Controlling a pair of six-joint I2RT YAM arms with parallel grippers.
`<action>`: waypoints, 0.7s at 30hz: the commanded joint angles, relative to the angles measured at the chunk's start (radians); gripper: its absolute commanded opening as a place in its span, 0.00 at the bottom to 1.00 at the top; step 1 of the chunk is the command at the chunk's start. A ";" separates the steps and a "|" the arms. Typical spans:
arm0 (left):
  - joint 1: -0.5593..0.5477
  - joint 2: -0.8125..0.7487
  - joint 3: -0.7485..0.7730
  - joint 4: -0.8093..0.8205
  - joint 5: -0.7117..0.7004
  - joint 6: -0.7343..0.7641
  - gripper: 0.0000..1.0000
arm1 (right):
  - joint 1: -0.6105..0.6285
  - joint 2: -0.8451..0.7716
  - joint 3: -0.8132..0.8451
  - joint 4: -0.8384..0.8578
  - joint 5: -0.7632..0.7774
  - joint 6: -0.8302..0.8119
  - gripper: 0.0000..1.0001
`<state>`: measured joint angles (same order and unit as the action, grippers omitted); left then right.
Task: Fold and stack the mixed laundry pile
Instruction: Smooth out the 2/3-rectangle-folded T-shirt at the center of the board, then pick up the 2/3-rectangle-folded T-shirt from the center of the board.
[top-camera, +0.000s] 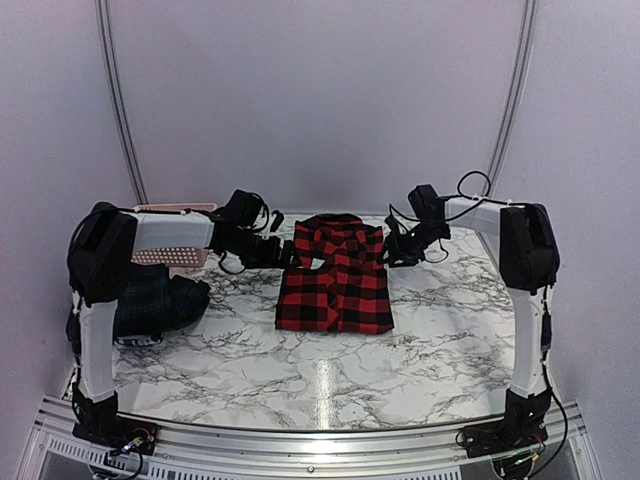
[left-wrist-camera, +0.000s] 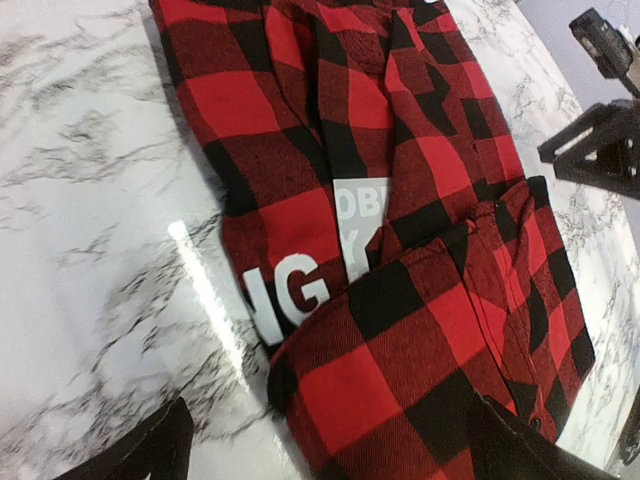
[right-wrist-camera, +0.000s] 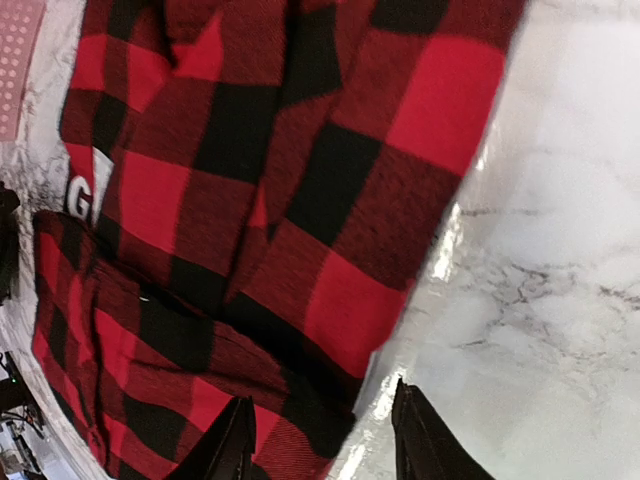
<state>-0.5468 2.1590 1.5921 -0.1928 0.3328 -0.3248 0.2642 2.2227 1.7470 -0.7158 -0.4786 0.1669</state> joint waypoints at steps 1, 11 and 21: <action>-0.029 -0.255 -0.119 0.015 -0.128 0.262 0.99 | 0.002 -0.093 0.108 -0.001 -0.070 -0.040 0.44; -0.314 -0.452 -0.498 0.158 -0.380 0.778 0.99 | 0.140 0.000 0.195 -0.004 -0.257 -0.065 0.38; -0.469 -0.283 -0.505 0.326 -0.549 0.990 0.92 | 0.176 0.141 0.227 0.040 -0.268 -0.042 0.29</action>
<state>-0.9894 1.7943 1.0534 0.0334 -0.1074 0.5285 0.4526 2.2997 1.9385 -0.7040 -0.7307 0.1200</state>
